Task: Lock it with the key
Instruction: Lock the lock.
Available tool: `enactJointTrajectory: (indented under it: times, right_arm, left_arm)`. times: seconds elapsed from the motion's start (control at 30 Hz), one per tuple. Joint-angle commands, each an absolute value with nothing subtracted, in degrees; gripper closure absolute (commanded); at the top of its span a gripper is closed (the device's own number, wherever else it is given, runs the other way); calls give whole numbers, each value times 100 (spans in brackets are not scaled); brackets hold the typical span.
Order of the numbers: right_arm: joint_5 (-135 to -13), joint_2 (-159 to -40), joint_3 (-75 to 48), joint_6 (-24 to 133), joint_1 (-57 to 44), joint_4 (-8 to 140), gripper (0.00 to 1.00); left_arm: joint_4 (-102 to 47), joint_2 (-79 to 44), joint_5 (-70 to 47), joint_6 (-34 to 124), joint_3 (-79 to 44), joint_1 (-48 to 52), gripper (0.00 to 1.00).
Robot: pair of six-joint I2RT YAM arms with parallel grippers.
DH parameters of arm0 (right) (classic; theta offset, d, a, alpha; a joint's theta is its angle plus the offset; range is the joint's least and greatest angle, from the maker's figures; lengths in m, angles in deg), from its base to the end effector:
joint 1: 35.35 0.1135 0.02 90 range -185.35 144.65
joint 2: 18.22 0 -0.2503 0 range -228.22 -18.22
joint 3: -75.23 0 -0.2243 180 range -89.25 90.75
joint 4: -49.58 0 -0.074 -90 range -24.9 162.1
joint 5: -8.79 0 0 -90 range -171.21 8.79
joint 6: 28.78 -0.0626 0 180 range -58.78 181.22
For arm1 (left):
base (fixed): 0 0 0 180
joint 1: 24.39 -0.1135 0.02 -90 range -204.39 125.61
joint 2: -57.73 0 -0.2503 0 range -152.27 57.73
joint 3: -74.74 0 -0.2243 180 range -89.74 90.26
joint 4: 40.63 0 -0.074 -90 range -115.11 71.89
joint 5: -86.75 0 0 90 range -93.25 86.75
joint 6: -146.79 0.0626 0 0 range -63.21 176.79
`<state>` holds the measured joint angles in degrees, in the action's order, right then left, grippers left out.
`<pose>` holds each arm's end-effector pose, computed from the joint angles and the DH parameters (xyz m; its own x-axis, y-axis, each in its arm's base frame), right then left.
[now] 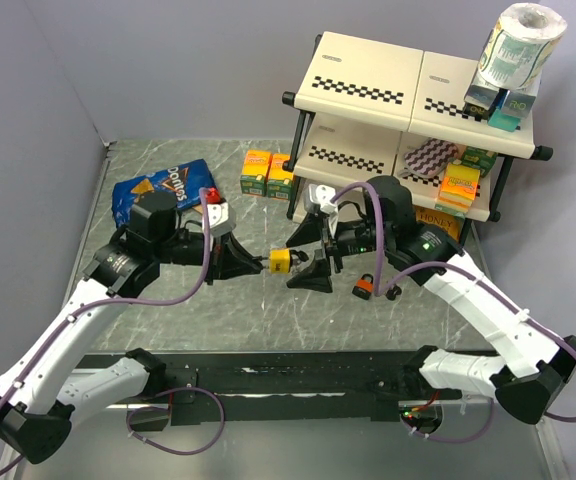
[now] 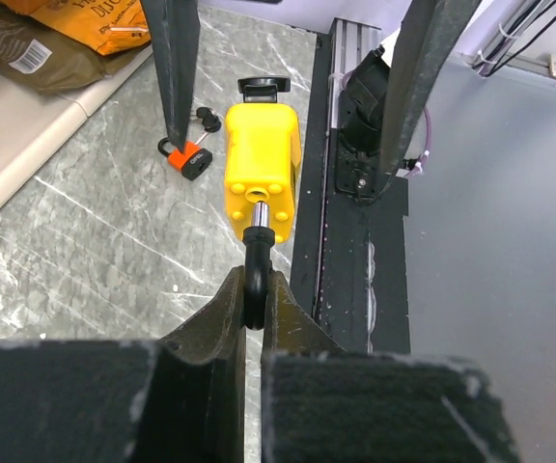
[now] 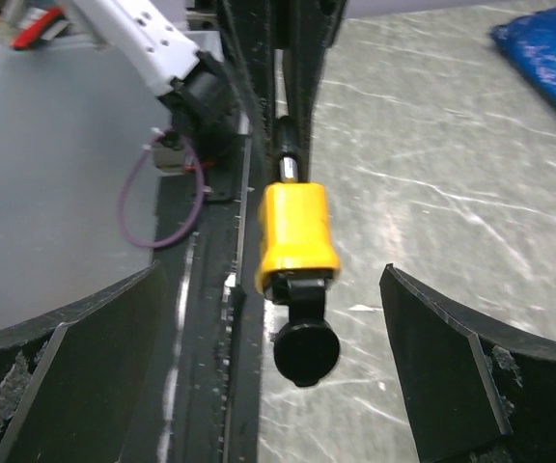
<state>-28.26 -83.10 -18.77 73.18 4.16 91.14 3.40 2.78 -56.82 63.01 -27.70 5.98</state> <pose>0.1439 0.1834 0.3819 -0.0646 -0.2151 -0.9745 -0.9953 -0.0568 0.0785 0.1357 -0.1379 0.3640 -0.2107 0.1980 -0.9573 0.9750 0.1129 -0.1912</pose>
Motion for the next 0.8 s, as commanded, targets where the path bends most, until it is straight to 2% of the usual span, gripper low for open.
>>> enactJointTrajectory:
  times: [0.0, 0.2, 0.77]
  right_arm:
    - [-3295, -8018, -1726, 7695, 403, 9164, 0]
    - [-3709, -7904, -1762, 7800, 341, 9208, 0]
    - [-3146, -8176, -1648, 7809, 323, 9366, 0]
  left_arm:
    - [-120, 280, -5836, 6032, -2795, 611, 99]
    - [-120, 158, -5854, 5872, -2918, 611, 99]
    - [-322, 403, -5968, 5837, -2918, 620, 99]
